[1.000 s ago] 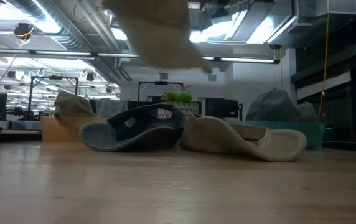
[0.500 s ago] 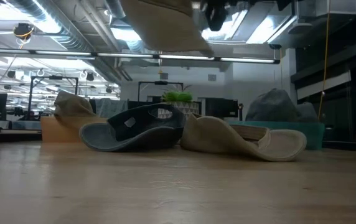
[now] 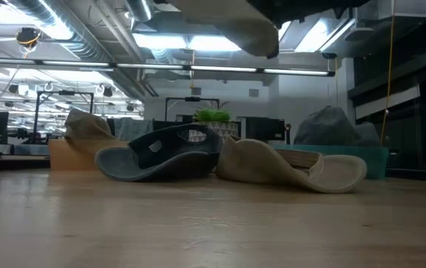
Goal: Pick & Place hat
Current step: Put the left brown cap into the orange bin
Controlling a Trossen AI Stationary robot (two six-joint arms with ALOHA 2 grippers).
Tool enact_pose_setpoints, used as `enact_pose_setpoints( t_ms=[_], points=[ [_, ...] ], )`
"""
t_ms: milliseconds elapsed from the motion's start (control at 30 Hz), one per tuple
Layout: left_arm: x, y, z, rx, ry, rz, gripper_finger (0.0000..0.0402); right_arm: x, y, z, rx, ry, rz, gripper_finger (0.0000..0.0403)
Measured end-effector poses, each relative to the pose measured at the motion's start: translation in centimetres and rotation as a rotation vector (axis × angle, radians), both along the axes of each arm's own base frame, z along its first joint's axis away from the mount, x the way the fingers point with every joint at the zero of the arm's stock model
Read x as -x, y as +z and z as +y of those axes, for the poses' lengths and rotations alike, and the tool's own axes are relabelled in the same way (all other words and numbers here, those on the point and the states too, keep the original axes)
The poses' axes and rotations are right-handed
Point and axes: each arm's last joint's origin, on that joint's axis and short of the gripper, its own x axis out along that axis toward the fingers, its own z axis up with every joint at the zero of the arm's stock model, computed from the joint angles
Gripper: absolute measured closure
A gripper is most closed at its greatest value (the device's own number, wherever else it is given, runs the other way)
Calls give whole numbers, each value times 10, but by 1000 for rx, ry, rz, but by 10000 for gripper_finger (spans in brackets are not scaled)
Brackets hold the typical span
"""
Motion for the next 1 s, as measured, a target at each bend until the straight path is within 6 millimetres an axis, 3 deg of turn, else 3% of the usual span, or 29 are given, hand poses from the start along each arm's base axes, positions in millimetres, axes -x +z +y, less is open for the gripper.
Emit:
enact_pose_setpoints(
  t_ms=[233, 433, 700, 1000],
  points=[
    [4, 0, 14, 8, 60, 26, 383, 14, 7, 3, -13, 52, 32, 387],
    [19, 6, 37, -48, 173, 16, 380, 30, 16, 7, -23, 58, 53, 397],
    [56, 18, 57, -151, 318, 24, 384, 46, 21, 13, -34, 70, 92, 387],
    [98, 29, 67, -270, 528, 50, 378, 48, 16, 13, -54, 58, 154, 394]
  ],
)
